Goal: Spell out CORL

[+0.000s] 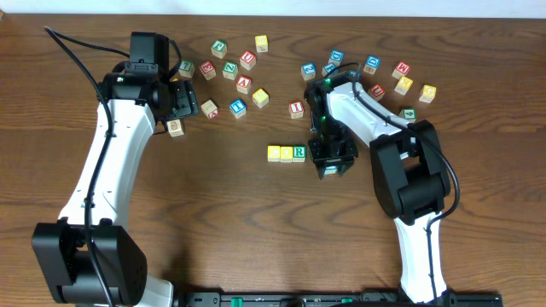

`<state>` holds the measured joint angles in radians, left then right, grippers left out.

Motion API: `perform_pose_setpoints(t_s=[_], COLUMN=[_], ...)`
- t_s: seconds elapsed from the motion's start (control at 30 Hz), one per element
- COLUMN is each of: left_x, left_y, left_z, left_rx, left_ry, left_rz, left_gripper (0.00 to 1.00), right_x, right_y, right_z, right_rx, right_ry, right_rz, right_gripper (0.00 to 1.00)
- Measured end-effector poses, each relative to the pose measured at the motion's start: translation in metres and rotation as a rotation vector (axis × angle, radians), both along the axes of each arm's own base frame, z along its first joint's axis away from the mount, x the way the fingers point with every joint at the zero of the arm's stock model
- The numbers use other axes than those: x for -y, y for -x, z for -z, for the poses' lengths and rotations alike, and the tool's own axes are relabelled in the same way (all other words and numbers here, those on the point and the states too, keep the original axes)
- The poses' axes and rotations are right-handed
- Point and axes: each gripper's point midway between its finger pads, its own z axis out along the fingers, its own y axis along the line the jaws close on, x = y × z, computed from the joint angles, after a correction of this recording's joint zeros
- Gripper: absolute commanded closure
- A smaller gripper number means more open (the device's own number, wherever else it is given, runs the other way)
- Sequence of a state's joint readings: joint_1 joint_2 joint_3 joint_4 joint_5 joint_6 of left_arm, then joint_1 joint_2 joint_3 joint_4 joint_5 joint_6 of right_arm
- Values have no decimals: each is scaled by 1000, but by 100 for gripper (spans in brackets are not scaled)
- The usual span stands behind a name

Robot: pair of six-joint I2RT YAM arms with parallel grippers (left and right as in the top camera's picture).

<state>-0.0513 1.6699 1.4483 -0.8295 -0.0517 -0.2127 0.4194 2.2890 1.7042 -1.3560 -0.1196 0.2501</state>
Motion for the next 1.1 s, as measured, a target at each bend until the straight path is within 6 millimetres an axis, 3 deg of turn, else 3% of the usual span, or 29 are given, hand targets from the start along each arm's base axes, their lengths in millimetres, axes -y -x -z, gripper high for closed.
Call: perform_pose_setpoints(t_s=[0.27, 0.43, 0.7, 0.83, 1.1], left_x=[0, 0, 0, 0, 0], left_y=[-1, -3, -3, -3, -3], left_z=[0, -1, -1, -2, -2], left_rx=[5, 12, 14, 15, 15], left_ry=[0, 1, 1, 1, 1], left_rz=[0, 0, 0, 0, 0], left_gripper=[18, 18, 18, 18, 18], right_x=[-3, -11, -13, -9, -2], right_y=[-7, -30, -53, -53, -41], right_z=[0, -11, -57, -83, -143], right_rx=[30, 100, 186, 234, 328], right_ry=[-9, -37, -33, -32, -52], right_rz=[1, -2, -20, -24, -21], right_gripper=[44, 44, 45, 48, 66])
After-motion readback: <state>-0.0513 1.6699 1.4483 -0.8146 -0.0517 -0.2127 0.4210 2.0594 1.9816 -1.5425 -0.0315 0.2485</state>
